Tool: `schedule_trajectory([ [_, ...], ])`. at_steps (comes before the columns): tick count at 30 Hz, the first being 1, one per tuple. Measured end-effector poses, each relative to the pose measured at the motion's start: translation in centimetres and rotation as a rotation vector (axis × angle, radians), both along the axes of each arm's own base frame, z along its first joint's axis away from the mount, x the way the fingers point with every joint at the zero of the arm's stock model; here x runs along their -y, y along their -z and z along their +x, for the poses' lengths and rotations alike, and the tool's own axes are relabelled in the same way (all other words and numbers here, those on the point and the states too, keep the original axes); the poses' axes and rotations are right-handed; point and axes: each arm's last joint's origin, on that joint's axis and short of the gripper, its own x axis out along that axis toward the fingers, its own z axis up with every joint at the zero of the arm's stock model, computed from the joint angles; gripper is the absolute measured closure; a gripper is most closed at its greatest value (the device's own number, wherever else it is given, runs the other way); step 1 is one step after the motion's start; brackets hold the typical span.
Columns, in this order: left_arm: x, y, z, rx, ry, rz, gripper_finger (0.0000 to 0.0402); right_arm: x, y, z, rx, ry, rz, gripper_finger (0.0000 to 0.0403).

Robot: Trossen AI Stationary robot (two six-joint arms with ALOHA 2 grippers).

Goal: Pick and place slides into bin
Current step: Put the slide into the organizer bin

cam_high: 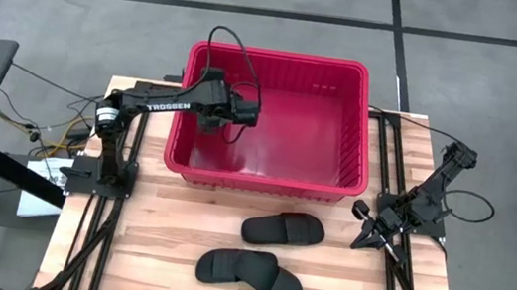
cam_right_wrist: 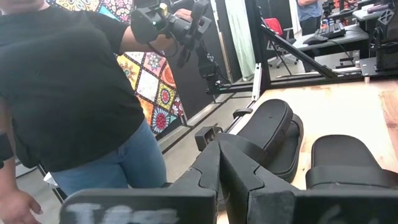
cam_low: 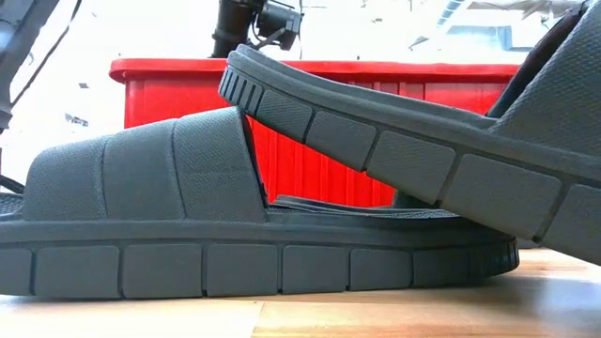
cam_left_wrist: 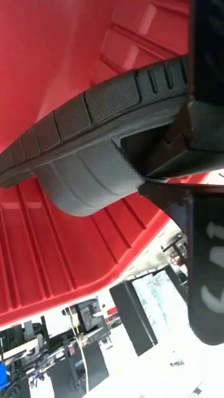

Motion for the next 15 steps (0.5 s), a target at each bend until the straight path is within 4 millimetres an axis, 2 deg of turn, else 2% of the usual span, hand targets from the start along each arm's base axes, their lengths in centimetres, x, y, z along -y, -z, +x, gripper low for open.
schedule_trajectory([
  [15, -0.67, 0.18, 0.38, 0.064, -0.002, -0.048, 0.0401, 0.00, 0.01, 0.00, 0.000, 0.000, 0.000, 0.0403],
])
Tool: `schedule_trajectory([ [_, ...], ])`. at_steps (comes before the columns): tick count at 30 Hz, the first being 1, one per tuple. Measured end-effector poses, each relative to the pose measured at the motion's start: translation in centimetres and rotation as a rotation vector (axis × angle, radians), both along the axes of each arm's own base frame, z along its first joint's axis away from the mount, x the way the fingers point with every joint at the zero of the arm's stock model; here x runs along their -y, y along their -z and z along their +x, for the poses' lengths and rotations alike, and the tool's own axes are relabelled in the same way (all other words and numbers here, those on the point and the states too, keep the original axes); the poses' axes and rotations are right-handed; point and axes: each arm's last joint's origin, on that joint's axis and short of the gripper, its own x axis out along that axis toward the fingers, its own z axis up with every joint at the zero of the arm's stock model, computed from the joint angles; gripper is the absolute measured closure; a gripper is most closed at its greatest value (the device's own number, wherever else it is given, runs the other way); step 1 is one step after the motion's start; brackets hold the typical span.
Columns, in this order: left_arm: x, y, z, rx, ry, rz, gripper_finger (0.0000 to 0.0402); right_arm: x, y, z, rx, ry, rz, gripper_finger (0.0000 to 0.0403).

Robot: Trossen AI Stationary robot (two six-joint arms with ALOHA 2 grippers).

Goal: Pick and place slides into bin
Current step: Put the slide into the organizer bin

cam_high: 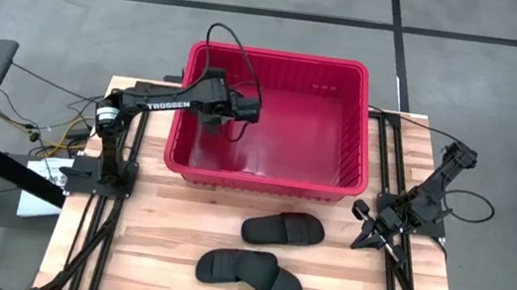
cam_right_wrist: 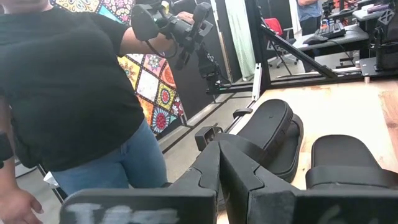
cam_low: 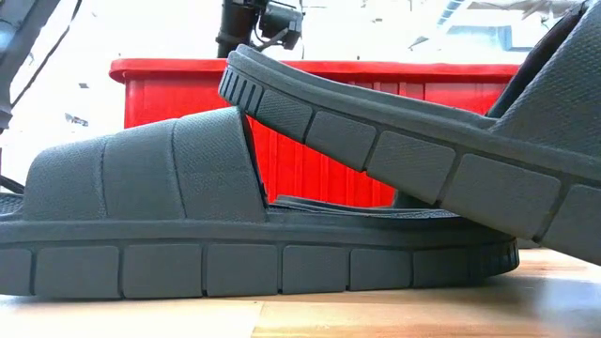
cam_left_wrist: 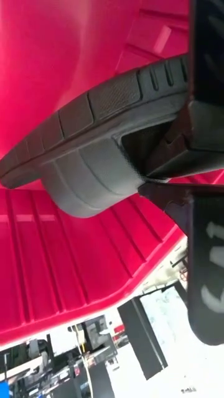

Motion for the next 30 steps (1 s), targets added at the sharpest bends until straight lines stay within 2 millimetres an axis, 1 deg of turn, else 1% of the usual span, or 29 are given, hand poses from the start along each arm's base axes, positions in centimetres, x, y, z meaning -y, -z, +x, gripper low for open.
schedule_trajectory([
  [6, -0.3, 0.3, 0.0, -0.009, -0.007, -0.016, 0.0401, 0.0, 0.0, 0.0, 0.000, 0.000, 0.000, 0.0403],
  [14, -0.6, 1.7, 0.8, -0.038, -0.005, -0.031, 0.0401, 0.0, 0.0, 0.0, 0.000, 0.000, 0.001, 0.0403],
  [18, -0.7, 1.7, 1.0, -0.009, -0.001, -0.050, 0.0401, 0.0, 0.0, 0.0, 0.000, 0.001, 0.001, 0.0403],
  [26, -0.6, 1.7, 0.9, -0.006, -0.005, -0.090, 0.0401, 0.0, 0.0, 0.0, 0.001, 0.000, 0.001, 0.0403],
  [30, -0.8, 1.8, 0.8, -0.017, -0.002, -0.106, 0.0392, 0.0, 0.0, 0.0, 0.000, 0.000, 0.001, 0.0403],
])
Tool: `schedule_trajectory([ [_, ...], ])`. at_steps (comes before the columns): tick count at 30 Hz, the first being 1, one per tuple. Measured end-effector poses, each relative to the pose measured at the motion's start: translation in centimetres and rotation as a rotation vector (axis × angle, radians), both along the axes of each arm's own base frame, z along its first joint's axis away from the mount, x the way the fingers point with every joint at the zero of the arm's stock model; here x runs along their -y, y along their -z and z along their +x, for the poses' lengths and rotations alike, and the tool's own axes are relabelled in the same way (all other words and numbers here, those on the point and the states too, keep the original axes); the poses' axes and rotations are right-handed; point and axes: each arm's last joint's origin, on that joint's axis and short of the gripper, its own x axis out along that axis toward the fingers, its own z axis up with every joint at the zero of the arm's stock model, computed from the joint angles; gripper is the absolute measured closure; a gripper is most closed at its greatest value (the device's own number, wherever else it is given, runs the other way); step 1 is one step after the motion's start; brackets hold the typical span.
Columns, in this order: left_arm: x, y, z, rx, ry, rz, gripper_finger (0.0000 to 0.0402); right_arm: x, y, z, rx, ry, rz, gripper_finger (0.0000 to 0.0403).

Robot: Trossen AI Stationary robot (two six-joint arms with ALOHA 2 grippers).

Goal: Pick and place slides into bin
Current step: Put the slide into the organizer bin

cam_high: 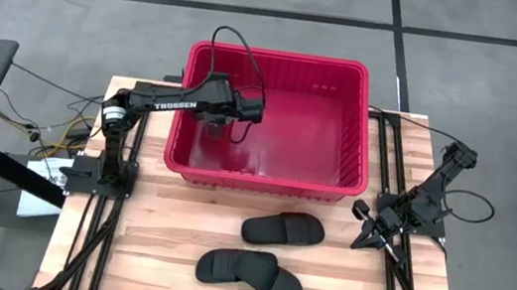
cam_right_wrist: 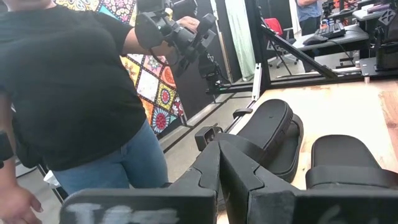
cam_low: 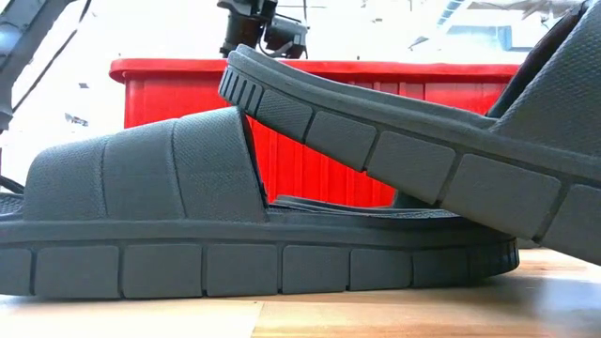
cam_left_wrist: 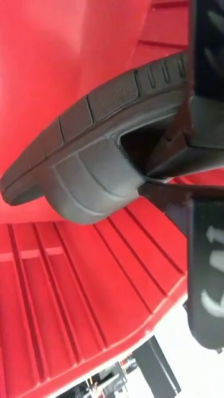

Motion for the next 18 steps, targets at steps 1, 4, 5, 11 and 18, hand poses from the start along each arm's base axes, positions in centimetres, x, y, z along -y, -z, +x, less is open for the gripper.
schedule_trajectory([
  [1, -0.06, 0.01, -0.03, 0.001, -0.002, -0.005, 0.0390, 0.00, 0.00, 0.00, 0.000, 0.000, 0.000, 0.0403],
  [4, -0.11, 0.05, -0.06, 0.008, -0.005, -0.026, 0.0384, 0.00, 0.00, 0.00, 0.000, 0.000, 0.000, 0.0403],
  [5, -0.12, 0.07, -0.08, 0.009, -0.007, -0.035, 0.0382, 0.00, 0.00, 0.00, 0.000, 0.000, 0.000, 0.0403],
  [11, -0.04, 0.14, -0.06, 0.019, -0.006, -0.075, 0.0379, 0.00, 0.00, 0.00, 0.000, 0.000, 0.000, 0.0403],
  [18, 0.09, 0.23, -0.10, 0.028, -0.008, -0.127, 0.0378, 0.00, 0.00, 0.00, 0.000, 0.000, 0.000, 0.0403],
])
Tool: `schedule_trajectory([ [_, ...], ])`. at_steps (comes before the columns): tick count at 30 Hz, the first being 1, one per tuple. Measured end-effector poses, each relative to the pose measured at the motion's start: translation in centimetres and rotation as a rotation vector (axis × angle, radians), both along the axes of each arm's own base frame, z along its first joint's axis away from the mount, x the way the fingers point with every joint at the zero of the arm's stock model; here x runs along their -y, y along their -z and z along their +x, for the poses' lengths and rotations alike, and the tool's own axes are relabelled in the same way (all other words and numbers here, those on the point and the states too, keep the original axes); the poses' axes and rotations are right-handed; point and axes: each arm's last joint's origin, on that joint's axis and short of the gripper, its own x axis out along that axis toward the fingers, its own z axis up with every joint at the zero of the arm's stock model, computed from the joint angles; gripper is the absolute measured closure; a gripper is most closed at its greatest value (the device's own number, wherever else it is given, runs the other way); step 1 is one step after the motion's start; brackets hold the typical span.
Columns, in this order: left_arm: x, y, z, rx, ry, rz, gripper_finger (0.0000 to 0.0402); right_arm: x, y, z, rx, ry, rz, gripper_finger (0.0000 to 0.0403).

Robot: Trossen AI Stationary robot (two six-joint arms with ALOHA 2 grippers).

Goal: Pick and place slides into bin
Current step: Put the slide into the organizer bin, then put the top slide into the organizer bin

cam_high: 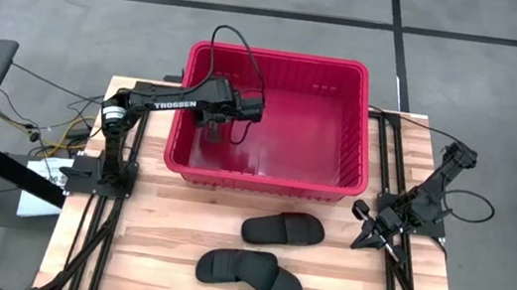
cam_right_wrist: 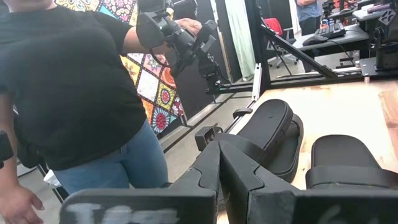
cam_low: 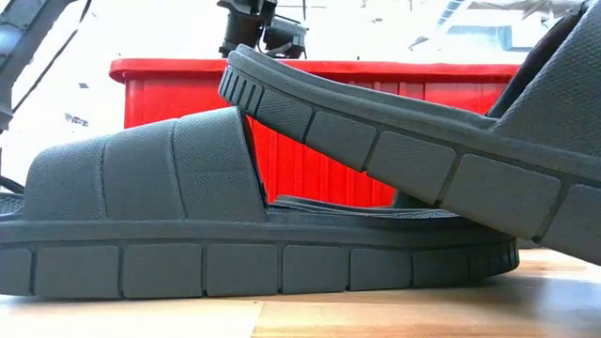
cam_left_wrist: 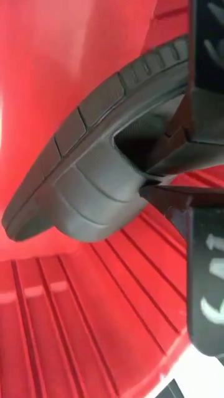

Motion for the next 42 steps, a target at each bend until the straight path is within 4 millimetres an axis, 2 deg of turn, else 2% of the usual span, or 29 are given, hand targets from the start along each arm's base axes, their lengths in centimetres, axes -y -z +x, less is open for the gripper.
schedule_trajectory([
  [27, 0.38, 0.27, 0.30, 0.069, 0.012, -0.175, 0.0378, 0.00, 0.00, 0.00, 0.000, 0.000, 0.000, 0.0403],
  [34, 0.77, 0.44, 0.63, 0.147, 0.006, -0.328, 0.0378, 0.00, 0.00, 0.00, 0.000, 0.000, 0.000, 0.0403],
  [42, 0.75, 0.45, 0.77, 0.161, 0.009, -0.327, 0.0378, 0.00, 0.00, 0.00, 0.000, 0.000, 0.000, 0.0403],
])
